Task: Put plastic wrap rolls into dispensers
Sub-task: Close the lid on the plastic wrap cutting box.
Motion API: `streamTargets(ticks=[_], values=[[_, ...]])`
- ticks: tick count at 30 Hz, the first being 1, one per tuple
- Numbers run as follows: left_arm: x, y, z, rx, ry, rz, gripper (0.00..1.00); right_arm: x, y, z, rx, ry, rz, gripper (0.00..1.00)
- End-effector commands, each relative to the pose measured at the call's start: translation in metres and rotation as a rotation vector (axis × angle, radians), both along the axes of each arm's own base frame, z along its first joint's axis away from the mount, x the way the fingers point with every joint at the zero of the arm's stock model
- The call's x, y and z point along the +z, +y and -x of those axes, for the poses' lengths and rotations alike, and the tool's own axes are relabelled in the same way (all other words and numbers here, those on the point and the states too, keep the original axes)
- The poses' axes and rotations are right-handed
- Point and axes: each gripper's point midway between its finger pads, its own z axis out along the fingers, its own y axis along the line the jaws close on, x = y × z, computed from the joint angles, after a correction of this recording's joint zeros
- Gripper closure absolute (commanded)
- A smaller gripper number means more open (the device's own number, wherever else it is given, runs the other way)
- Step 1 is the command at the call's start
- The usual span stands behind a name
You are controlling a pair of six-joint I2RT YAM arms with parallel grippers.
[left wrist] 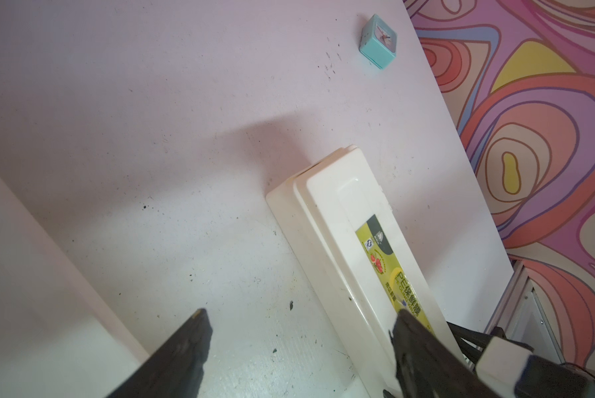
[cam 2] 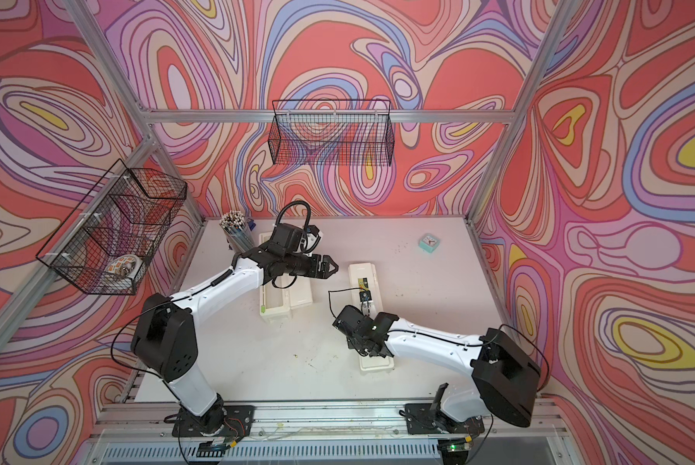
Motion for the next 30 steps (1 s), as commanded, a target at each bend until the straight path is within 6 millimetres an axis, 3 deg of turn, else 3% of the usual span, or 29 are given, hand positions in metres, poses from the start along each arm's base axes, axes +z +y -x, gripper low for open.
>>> streamTargets(ticks=[1,12,19,30], values=[[-0.007,0.002,0.006,-0.004,0.019,-0.021,0.16,0.005,0.005,-0.005,-0.033,-0.019,-0.059,0.02],[-0.008,0.003,0.007,-0.011,0.019,-0.03,0.15,-0.01,-0.002,-0.009,-0.07,0.001,0.005,0.02],[-0.011,0.004,0.009,-0.013,0.024,-0.038,0.15,0.007,-0.012,-0.01,-0.049,-0.02,0.074,0.02],[-0.013,0.004,0.011,0.0,0.038,-0.032,0.14,-0.008,-0.017,-0.012,-0.056,-0.036,0.029,0.02]])
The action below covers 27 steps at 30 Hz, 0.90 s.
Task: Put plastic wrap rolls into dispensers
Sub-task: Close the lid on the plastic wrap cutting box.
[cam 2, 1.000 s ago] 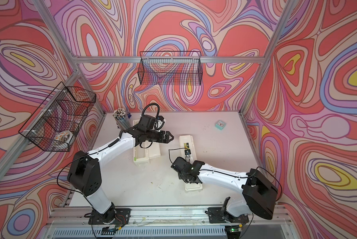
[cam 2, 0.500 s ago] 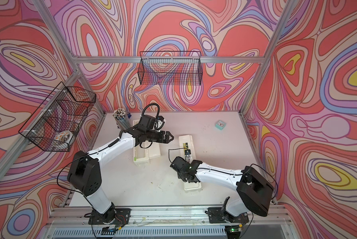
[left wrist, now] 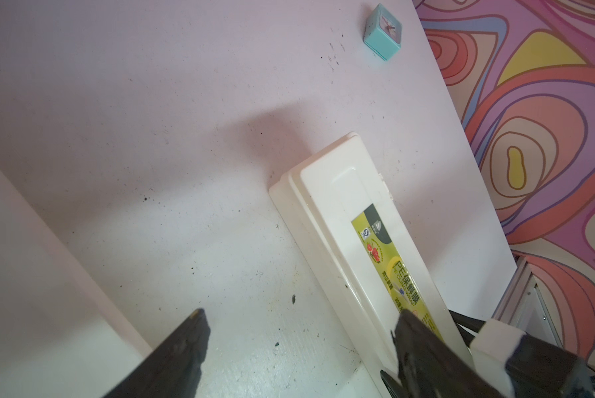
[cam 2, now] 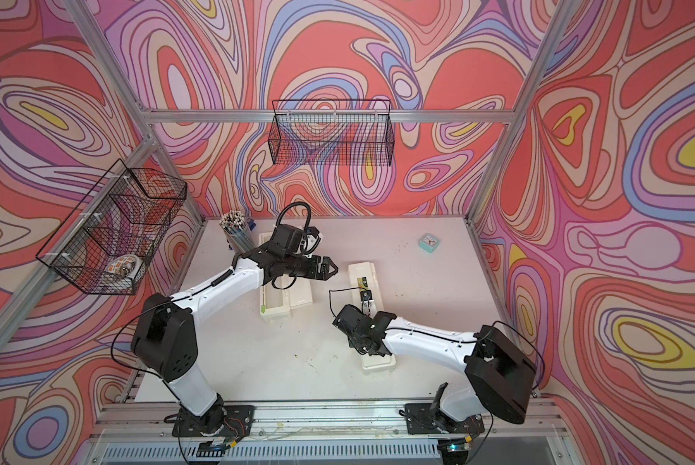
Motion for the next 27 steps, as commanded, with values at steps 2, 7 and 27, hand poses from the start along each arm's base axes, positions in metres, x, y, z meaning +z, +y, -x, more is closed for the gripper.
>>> streamTargets(ticks=[2,7,27], values=[[-0.008,0.003,0.009,0.01,0.025,-0.013,0.13,-0.005,-0.008,-0.004,-0.028,-0.022,-0.016,0.02],[-0.014,-0.008,0.013,-0.002,0.057,0.009,0.11,-0.016,-0.01,-0.003,-0.041,0.002,-0.052,0.02],[-0.063,-0.099,0.035,-0.145,0.178,-0.031,0.09,-0.025,0.005,-0.006,-0.041,0.039,-0.13,0.04]])
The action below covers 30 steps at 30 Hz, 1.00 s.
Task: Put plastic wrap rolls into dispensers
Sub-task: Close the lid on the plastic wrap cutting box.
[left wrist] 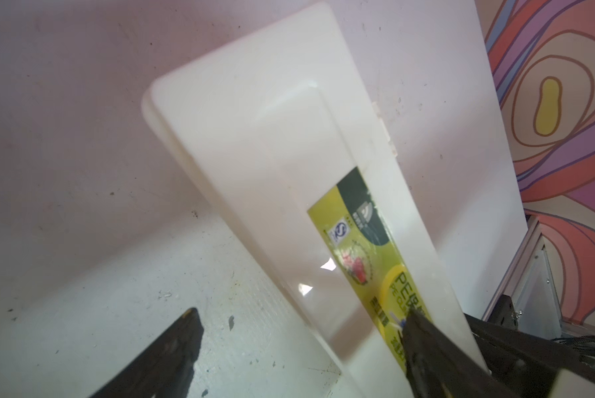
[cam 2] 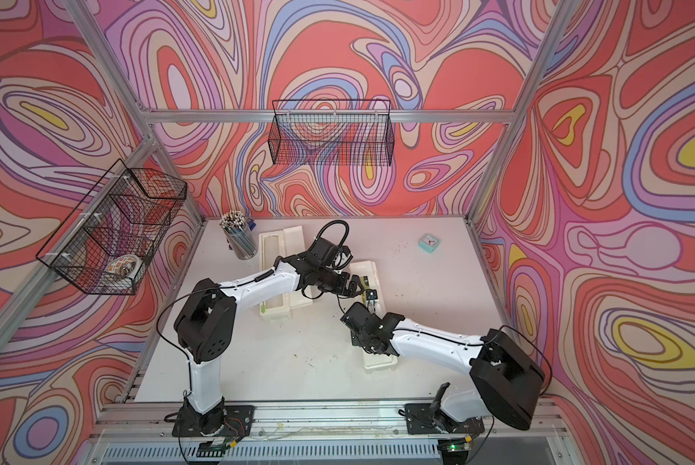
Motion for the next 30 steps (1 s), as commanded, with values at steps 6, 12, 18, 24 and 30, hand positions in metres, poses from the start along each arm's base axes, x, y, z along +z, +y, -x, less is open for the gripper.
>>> streamTargets(ticks=[6,12,18,24,30], values=[[-0.006,-0.04,0.007,-0.044,0.054,0.019,0.09,-0.015,0.015,-0.006,-0.055,0.047,-0.091,0.04],[-0.008,-0.051,-0.002,-0.058,0.059,0.022,0.09,-0.012,0.042,-0.021,-0.071,0.052,-0.158,0.04],[-0.011,-0.056,-0.005,-0.079,0.065,0.014,0.09,-0.003,0.063,-0.039,-0.106,0.069,-0.158,0.02],[-0.016,-0.054,-0.003,-0.062,0.085,0.018,0.1,0.018,0.051,-0.038,-0.123,0.068,-0.139,0.02],[-0.02,-0.053,-0.005,-0.045,0.093,0.01,0.11,0.036,0.033,-0.032,-0.101,0.093,-0.202,0.02]])
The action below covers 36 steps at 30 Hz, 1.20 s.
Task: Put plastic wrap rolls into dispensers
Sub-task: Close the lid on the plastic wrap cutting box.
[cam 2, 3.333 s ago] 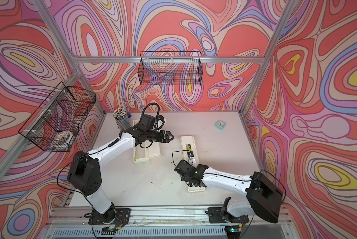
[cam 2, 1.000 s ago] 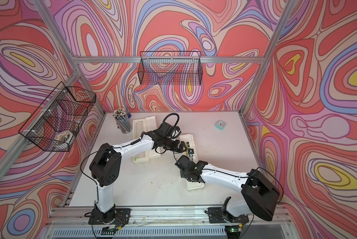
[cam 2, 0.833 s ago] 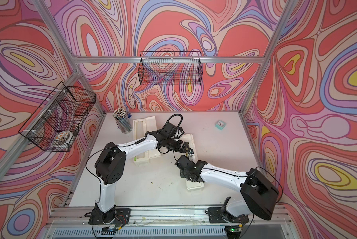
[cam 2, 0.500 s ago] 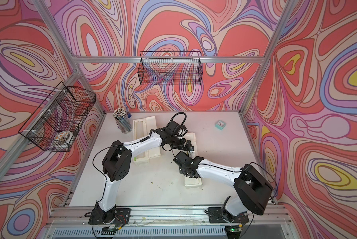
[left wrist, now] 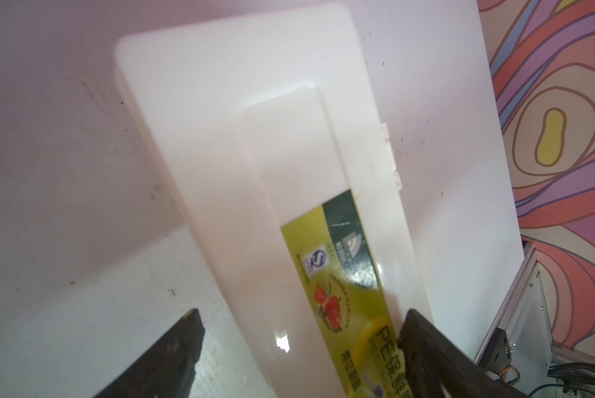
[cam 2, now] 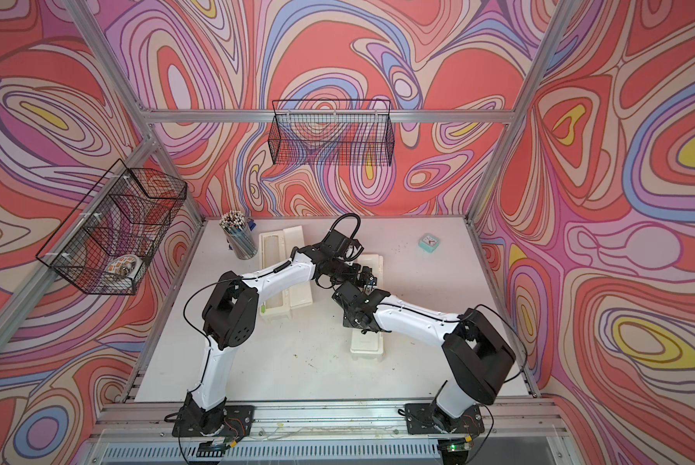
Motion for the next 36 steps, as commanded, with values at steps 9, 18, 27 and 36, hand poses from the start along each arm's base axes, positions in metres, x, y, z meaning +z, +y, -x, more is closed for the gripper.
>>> streamTargets(ticks=[9,18,27,36], values=[[-0.034,-0.008,0.034,-0.039,0.098,-0.052,0.15,0.012,0.011,-0.001,0.096,0.029,-0.108,0.02],[-0.046,0.0,0.041,-0.036,0.124,-0.079,0.16,0.048,0.013,-0.005,0.167,-0.065,-0.14,0.02],[-0.049,0.004,0.04,-0.032,0.117,-0.098,0.17,0.047,0.001,0.025,0.203,-0.018,-0.193,0.02],[-0.048,0.002,0.036,-0.033,0.098,-0.098,0.16,0.021,-0.013,0.056,0.173,0.023,-0.281,0.05]])
